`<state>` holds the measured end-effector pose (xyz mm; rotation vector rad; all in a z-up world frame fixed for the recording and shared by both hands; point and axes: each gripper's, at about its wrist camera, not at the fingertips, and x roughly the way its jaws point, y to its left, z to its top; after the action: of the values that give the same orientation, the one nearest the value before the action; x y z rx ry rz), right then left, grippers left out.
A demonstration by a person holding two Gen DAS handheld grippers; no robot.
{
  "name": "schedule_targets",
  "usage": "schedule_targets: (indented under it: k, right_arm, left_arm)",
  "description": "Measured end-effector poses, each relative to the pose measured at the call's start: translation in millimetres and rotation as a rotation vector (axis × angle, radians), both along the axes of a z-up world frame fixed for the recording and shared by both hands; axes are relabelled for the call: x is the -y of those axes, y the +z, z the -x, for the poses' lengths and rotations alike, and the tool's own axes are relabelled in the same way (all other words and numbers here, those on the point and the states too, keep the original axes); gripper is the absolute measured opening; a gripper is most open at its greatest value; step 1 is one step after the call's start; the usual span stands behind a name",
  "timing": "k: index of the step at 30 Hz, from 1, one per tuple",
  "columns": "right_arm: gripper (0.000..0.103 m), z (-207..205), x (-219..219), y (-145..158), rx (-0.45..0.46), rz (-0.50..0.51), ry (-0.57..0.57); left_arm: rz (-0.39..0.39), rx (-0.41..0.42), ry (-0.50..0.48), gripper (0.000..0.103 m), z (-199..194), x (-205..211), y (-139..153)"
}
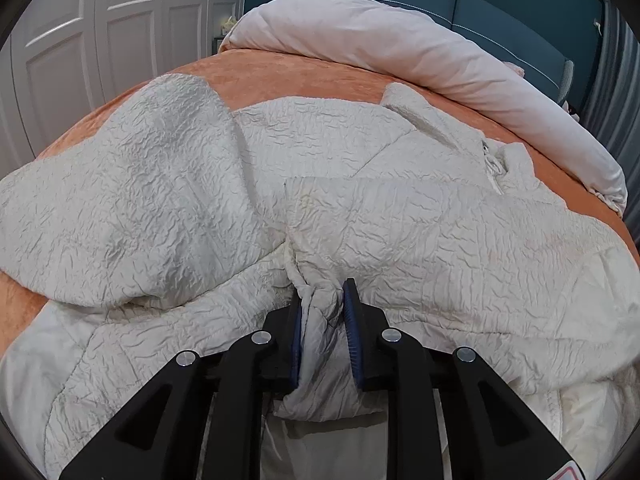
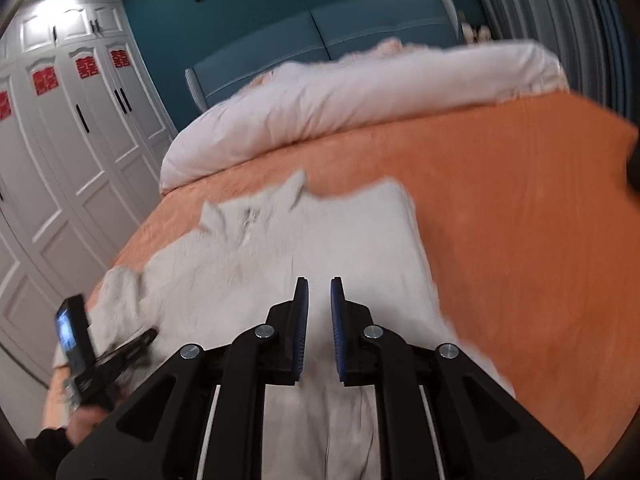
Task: Fold large clothes
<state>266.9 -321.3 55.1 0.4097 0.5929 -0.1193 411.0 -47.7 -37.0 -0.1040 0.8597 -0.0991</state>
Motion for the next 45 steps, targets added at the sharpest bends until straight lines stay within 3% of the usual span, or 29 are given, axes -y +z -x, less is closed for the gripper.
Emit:
schedule_targets:
  k: [3,5,8,11,13,17,19,22,24,25,27,28,31,33,35,38,40,42,45]
  right_arm:
    - [0.011,-29,7,-27,-0.134,0.017,0.003]
    - [0.003,-33,20,-73,-0.282,-0.01,-0.027]
    - [0.0,-10,47,-84,-0.231,-0.162,-0.083]
    - [0.0,8,56,-66,-0.208,-0.09,-0.21]
    - [0.002,0,52,-49,-0.159,-0.096,-0.183]
    - [0.003,-64,22,-8,-0.099,0.006,-0.012]
    - [0.003,-95,18,-15,-0.125,0.066,0.036]
    - [0.0,-135,37,-58,-0.255,0.138,-0.015]
    - [0.0,-127,70,-82,-0.229,-0.015,-0.062]
    - [0.0,-111,86,-80,-0.188,-0.088,-0.153]
    - [0.0,-83,87,-66,-0.149,-0.081,-0.279]
    - [0.005,-71,84,-61,-0.135,-0.081,-0.282]
    - [0.005,-27,49,-43,-0.098,-0.095,-0.177]
    - [0.005,8,16,-31,-0.091,-0.078,-0.079]
    - [0.006,35,-21,-28,-0.09,-0.066,0.025]
    - [0.014,76,-74,-27,-0.109,0.015,0.162]
    - [0.025,91,-107,-31,-0.117,0.096,0.217]
    - [0.027,99,-132,-40,-0.13,0.14,0.278]
    - [0.029,101,-145,-55,-0.167,0.141,0.285]
  left_arm:
    - [-0.006,-0.002,-0.001,0.021,0,-3,-3]
    - [-0.005,-0.001,-0.003,0.022,4,-5,-3]
    - [-0.006,0.003,-0.007,0.023,5,-4,-4]
    - [0.0,0.006,-0.005,0.023,5,-4,-5]
    - [-0.001,0.008,-0.005,0.023,5,-4,-6]
    - [-0.016,0.013,-0.004,0.023,5,-2,-7]
    - [-0.019,0.013,-0.004,0.023,5,-2,-7]
    - [-0.009,0.014,-0.007,0.024,5,-2,-8]
    - [0.003,0.016,-0.017,0.028,4,-2,-9]
    - [0.002,0.017,-0.02,0.028,4,-2,-10]
    - [0.011,0.016,-0.02,0.028,4,-4,-10]
    - [0.021,0.015,-0.019,0.028,3,-5,-10]
    - [0.108,0.005,-0.005,0.029,6,-20,-3]
    - [0.203,0.0,0.059,0.036,21,-46,9]
    - [0.274,0.028,0.157,0.053,50,-84,27]
    - [0.28,0.118,0.293,0.076,93,-148,55]
    - [0.24,0.152,0.389,0.081,107,-194,66]
    - [0.241,0.141,0.502,0.083,107,-250,66]
    - [0.34,0.077,0.707,0.082,101,-332,48]
